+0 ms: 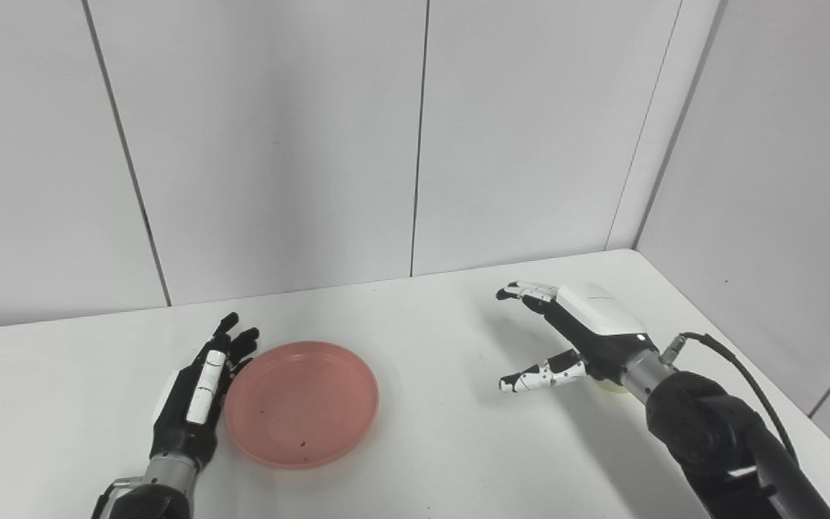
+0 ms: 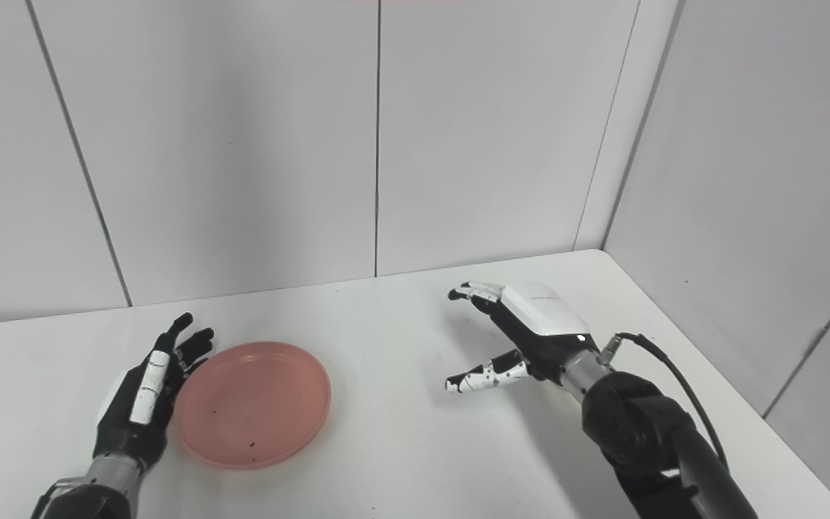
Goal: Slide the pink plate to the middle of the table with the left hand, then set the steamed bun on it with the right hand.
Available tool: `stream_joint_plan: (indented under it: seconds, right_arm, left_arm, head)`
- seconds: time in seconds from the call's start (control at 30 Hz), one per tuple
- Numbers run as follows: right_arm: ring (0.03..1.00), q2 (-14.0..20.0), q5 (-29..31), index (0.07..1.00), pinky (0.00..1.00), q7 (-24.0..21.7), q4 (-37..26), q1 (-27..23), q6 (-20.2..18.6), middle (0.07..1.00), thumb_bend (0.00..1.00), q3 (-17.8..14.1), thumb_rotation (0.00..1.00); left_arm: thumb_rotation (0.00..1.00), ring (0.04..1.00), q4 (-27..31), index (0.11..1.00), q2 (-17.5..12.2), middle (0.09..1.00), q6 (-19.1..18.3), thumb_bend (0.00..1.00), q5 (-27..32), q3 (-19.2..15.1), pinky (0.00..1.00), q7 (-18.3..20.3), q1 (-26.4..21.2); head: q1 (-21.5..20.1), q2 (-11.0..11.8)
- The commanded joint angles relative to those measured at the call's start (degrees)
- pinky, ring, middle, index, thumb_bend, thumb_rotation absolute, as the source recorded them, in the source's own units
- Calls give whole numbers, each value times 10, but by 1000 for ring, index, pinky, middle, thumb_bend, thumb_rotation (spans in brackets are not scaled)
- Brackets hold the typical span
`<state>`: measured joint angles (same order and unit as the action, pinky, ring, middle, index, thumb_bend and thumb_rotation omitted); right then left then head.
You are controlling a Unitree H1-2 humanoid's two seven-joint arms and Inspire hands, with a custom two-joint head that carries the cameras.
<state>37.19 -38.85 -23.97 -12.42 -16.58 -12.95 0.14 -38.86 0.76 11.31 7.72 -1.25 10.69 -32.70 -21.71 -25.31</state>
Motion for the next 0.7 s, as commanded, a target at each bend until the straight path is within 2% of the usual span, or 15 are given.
stream_joint_plan:
  seconds: [0.0,0.2,0.33,0.47,0.67]
  right_arm:
    - [911,20,-16,836,845,0,-4,-23,-22,899,1000,-4,480]
    - [883,30,-33,842,789,-9,6,-22,-49,893,1000,-1,490]
    - [843,28,-49,832,738,14,22,-9,-46,868,1000,-5,472]
    - [829,22,-53,824,728,46,31,4,-42,856,1000,-13,450]
    - [868,22,-47,833,759,59,38,21,-50,875,988,-27,409]
  left_arm:
    - [847,896,-12,906,-3,850,-3,856,4,-2,897,5,12]
    - [845,896,-17,901,-4,851,-1,859,3,-2,894,5,11]
    - [844,896,-19,895,-4,854,0,853,3,-2,889,6,10]
    - [844,892,-12,893,-5,852,-7,857,2,-1,876,4,12]
    - [840,897,-23,894,-6,851,-1,856,5,-3,892,10,9]
  head:
    - [-1,-1]
    - [-4,-2]
    - [-4,-1]
    - [-6,-2]
    - [-6,-1]
